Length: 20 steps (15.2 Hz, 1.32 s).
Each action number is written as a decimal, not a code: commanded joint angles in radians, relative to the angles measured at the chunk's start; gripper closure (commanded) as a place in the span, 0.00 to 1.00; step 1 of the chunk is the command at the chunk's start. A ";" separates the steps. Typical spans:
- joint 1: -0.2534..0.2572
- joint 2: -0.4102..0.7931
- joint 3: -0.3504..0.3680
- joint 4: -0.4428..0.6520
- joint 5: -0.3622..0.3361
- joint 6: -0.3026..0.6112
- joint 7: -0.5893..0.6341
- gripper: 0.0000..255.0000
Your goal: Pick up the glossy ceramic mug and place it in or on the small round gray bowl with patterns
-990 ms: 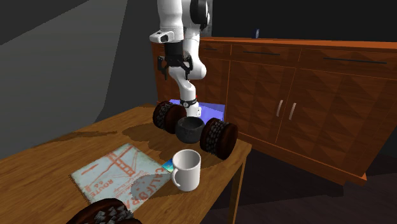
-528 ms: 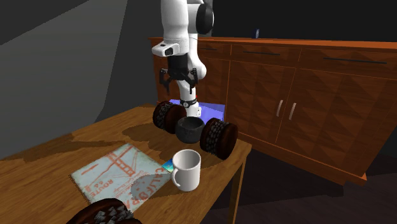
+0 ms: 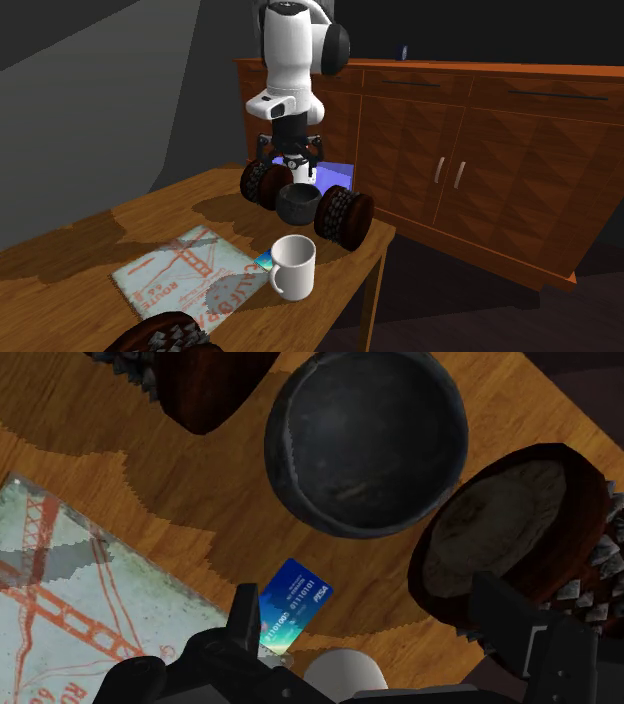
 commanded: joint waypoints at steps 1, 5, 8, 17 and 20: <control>0.011 0.089 0.011 0.082 -0.029 0.003 0.023 0.00; 0.043 0.255 0.021 0.246 -0.085 -0.005 0.061 0.00; 0.075 0.384 0.022 0.390 -0.126 -0.027 0.082 0.00; 0.145 0.626 0.007 0.661 -0.190 -0.065 0.100 0.00; 0.141 0.631 0.005 0.627 -0.193 -0.027 0.103 0.00</control>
